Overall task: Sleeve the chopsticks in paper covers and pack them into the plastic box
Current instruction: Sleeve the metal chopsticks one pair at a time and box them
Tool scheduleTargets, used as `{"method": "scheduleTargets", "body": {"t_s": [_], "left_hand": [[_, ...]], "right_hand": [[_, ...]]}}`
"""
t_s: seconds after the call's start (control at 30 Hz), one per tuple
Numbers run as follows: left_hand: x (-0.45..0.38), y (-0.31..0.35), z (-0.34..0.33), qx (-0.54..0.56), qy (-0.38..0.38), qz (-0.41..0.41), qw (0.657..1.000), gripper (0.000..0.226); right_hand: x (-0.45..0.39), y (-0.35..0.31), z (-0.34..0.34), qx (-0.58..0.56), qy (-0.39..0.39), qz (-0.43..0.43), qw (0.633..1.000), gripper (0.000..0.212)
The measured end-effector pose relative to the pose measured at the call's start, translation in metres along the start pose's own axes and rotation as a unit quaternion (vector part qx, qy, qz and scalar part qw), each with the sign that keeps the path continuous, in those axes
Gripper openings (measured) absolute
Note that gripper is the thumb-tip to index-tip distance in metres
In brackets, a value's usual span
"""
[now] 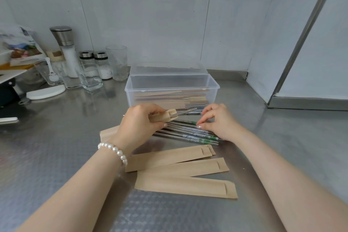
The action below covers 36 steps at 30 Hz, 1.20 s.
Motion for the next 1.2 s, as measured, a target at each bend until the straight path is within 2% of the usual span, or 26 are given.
{"method": "scheduleTargets", "body": {"t_s": [0.07,0.17,0.27,0.33,0.4,0.47,0.6,0.77,0.83,0.93,1.2], "left_hand": [[0.0,0.001,-0.001,-0.001,-0.004,-0.005,1.0,0.031],[0.0,0.002,-0.005,0.002,-0.019,-0.012,1.0,0.032],[0.002,0.003,-0.008,0.004,-0.033,-0.018,0.999,0.033],[0.002,0.003,-0.01,0.006,-0.038,-0.024,0.999,0.033],[0.003,0.003,-0.01,0.009,-0.04,-0.026,0.999,0.033],[0.002,0.003,-0.009,0.012,-0.039,-0.027,0.999,0.034],[0.002,0.004,-0.009,0.012,-0.037,-0.031,0.999,0.034],[0.002,0.004,-0.009,0.01,-0.032,-0.038,0.999,0.035],[0.002,0.003,-0.009,0.009,-0.031,-0.04,0.999,0.035],[0.002,0.003,-0.008,0.013,-0.031,-0.039,0.999,0.035],[0.002,0.004,-0.009,0.01,-0.028,-0.04,0.999,0.036]], "right_hand": [[-0.003,-0.001,-0.002,0.037,0.007,0.005,0.999,0.006],[-0.005,0.002,-0.004,0.051,0.009,-0.007,0.999,0.009],[-0.004,0.004,-0.005,0.019,0.027,-0.013,0.999,0.005],[-0.004,0.003,0.0,-0.008,0.057,-0.004,0.998,0.013],[-0.004,0.001,0.012,-0.104,0.088,-0.02,0.99,0.019],[-0.004,0.003,0.026,-0.242,0.125,-0.055,0.961,0.023],[-0.002,0.024,0.053,-0.44,0.211,-0.117,0.865,0.016],[0.004,0.057,0.089,-0.542,0.339,-0.174,0.749,0.025],[0.007,0.066,0.097,-0.565,0.36,-0.175,0.721,0.028],[0.007,0.071,0.1,-0.566,0.364,-0.175,0.719,0.029],[0.005,0.06,0.094,-0.526,0.357,-0.157,0.756,0.028]]}}
Point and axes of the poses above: each hand's wrist, its own x-axis away from the middle knuckle, its own z-axis out of the back of the hand, y = z × x, the point moved 6 cm from there along -x, towards the middle knuckle, and after that the axes turned 8 degrees about y, right-handed, at the moved point
